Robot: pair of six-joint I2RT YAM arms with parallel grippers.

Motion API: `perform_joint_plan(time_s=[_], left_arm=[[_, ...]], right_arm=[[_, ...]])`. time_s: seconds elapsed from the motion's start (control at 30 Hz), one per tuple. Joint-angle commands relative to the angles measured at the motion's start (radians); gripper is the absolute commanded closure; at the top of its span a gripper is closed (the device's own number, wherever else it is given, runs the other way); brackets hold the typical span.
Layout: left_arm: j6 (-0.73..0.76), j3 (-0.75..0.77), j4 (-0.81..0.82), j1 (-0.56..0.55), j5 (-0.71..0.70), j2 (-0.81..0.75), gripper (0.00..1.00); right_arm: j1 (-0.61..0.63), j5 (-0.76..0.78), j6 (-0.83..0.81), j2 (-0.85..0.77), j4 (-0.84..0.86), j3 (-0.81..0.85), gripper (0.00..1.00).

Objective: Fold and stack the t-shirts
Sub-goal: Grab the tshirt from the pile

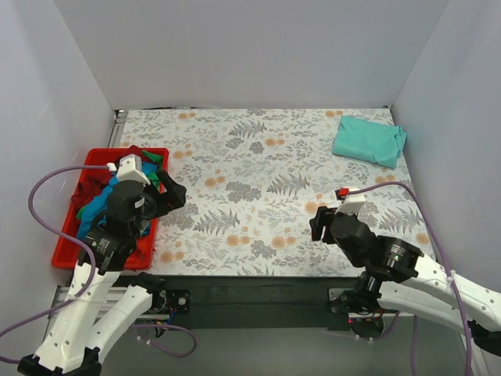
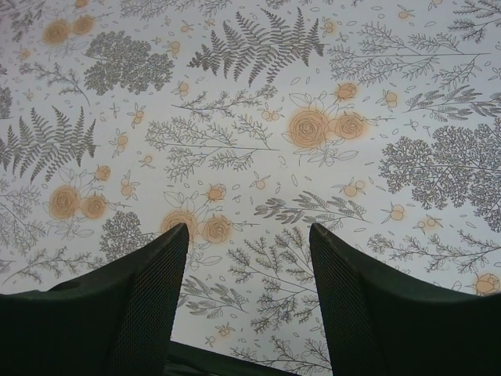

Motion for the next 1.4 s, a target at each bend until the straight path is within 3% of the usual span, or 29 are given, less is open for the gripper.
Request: perform_joint_plan(time_s=[0.0,0.3,0.43,0.7,0.8,0.83,0.93,1.13,1.37], left_arm=[[-0.001,0.032,-0.04,-0.001,-0.019,0.019,0.16],[-0.04,0.095,-0.092,-0.001,0.002,0.13,0.14],[-0.115,0.127,-0.156,-0.001,-0.136,0.17,0.02],[-0.113,0.155,-0.163,0.026,-0.387,0.235,0.02],[-0.03,0.094,-0.059,0.182,-0.282,0.295,0.02],[-0.012,0.077,-0.036,0.309,-0.233,0.307,0.02],[0.028,0.028,0.026,0.493,-0.142,0.325,0.04],[0.059,-0.047,0.058,0.643,-0.134,0.319,0.02],[0.035,-0.092,0.098,0.684,-0.142,0.419,0.03]], right_arm=[[-0.003,0.038,0.027,-0.002,0.001,-0.015,0.3],[-0.003,0.044,0.03,-0.01,-0.002,-0.023,0.29],[-0.003,0.042,0.039,-0.024,-0.004,-0.032,0.29],[-0.003,0.036,0.062,-0.061,-0.004,-0.052,0.3],[-0.003,0.035,0.061,-0.064,-0.004,-0.055,0.29],[-0.004,0.033,0.061,-0.064,-0.004,-0.055,0.3],[-0.003,0.026,0.062,-0.075,-0.005,-0.058,0.3],[-0.003,0.033,0.079,-0.113,-0.004,-0.084,0.3],[-0.003,0.033,0.076,-0.156,-0.004,-0.079,0.3]])
